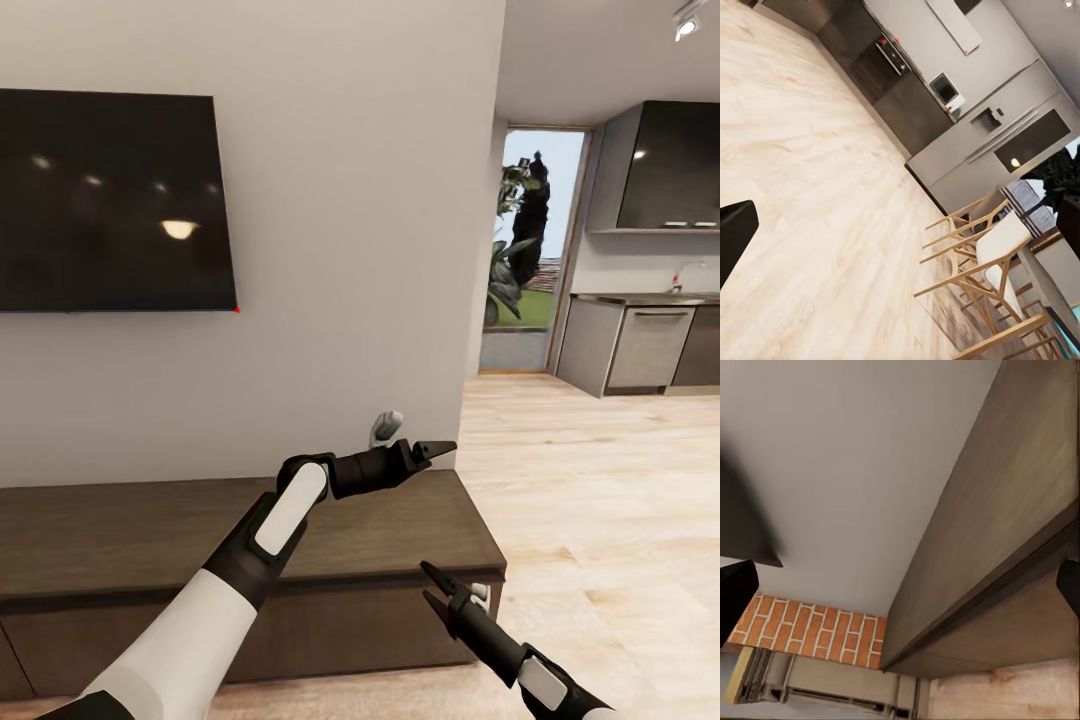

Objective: Place each of the two pumpkins and all three candles from the living room inside a cabinet in the living room (use any cabinet), then make sure every cabinet is closed, and position the cauldron so it is next to a table in the living room.

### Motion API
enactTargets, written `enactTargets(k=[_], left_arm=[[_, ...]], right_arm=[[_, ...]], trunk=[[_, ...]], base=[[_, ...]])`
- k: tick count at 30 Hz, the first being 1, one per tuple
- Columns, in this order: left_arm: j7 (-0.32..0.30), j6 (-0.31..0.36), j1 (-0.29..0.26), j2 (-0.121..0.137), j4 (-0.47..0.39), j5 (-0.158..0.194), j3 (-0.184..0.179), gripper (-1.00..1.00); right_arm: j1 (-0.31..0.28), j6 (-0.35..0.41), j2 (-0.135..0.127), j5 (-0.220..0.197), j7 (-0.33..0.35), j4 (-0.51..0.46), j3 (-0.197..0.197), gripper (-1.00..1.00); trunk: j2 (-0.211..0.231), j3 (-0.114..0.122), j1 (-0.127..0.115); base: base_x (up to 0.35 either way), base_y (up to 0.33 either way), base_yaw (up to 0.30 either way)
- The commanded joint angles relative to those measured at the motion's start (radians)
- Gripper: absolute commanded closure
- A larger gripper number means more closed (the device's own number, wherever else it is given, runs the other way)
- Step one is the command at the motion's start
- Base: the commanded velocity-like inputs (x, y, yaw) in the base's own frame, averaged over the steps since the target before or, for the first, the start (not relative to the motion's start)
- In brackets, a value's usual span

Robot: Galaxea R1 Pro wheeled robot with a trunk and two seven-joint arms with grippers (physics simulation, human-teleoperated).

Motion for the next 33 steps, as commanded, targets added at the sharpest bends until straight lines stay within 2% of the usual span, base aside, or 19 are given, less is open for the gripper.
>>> enactTargets(k=[1,6,13,16,23,33], left_arm=[[-0.002,0.004,-0.001,0.0,0.001,0.0,0.001,-1.0],[-0.002,0.003,-0.001,0.0,0.0,0.0,0.001,-1.0],[-0.002,0.002,-0.001,0.0,0.002,-0.001,0.001,-1.0],[-0.002,0.002,-0.001,0.0,0.002,-0.001,0.001,-1.0],[-0.002,0.003,-0.001,0.0,0.002,-0.001,0.001,-1.0],[-0.002,0.003,-0.001,0.0,0.002,-0.001,0.001,-1.0]], right_arm=[[-0.001,-0.002,0.0,-0.011,-0.001,0.001,0.007,-1.0],[-0.001,-0.013,0.001,-0.015,-0.013,0.002,0.006,-1.0],[-0.001,-0.015,0.002,-0.099,-0.048,0.034,0.007,-1.0],[-0.001,-0.016,0.002,-0.115,-0.063,0.038,0.007,-1.0],[-0.001,-0.018,0.001,-0.134,-0.081,0.041,0.005,-1.0],[-0.001,-0.019,0.0,-0.133,-0.085,0.035,0.003,-1.0]], trunk=[[0.0,-0.001,0.0],[0.0,-0.001,0.0],[0.0,-0.001,0.0],[0.0,-0.001,0.0],[0.0,-0.001,0.0],[-0.07,-0.032,0.038]], base=[[0.0,0.0,0.0],[0.0,0.0,0.0],[0.0,0.0,0.0],[0.0,0.0,0.0],[0.0,0.0,0.0],[0.0,0.0,0.0]])
